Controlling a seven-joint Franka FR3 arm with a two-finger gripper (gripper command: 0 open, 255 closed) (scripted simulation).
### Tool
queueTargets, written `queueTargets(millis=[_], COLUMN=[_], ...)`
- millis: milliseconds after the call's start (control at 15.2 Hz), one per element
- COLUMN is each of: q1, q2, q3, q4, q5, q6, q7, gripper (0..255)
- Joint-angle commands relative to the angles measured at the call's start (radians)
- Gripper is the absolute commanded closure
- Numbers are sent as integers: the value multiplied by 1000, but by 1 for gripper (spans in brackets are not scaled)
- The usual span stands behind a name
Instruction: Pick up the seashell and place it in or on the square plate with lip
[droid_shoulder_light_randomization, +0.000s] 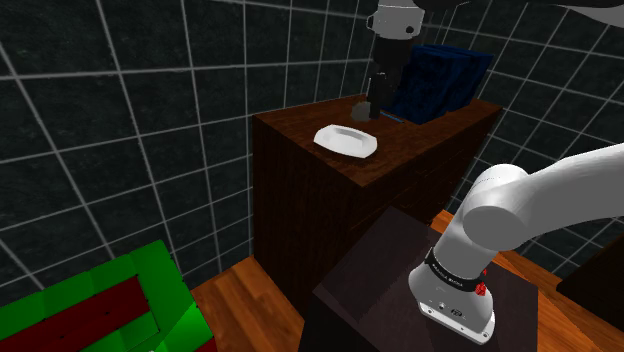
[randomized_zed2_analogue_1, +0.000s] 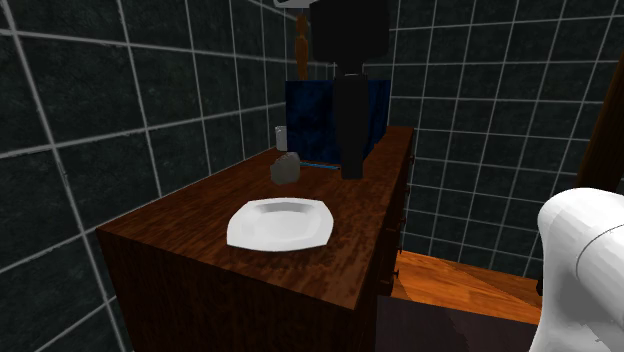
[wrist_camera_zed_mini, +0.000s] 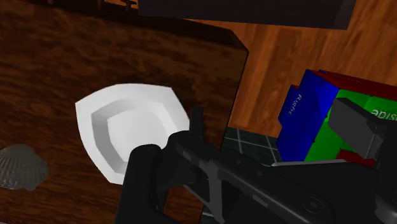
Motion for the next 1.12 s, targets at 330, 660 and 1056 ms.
queueTargets(millis=[330,660,1056], q1=[-30,-52,-73], q2=[109,247,444], q3=[-106,-204,-308], q4=[37,109,239], q5=[-54,-85,-83], q6=[67,128,184], q7=[-130,-259,-416], gripper=[0,0,0])
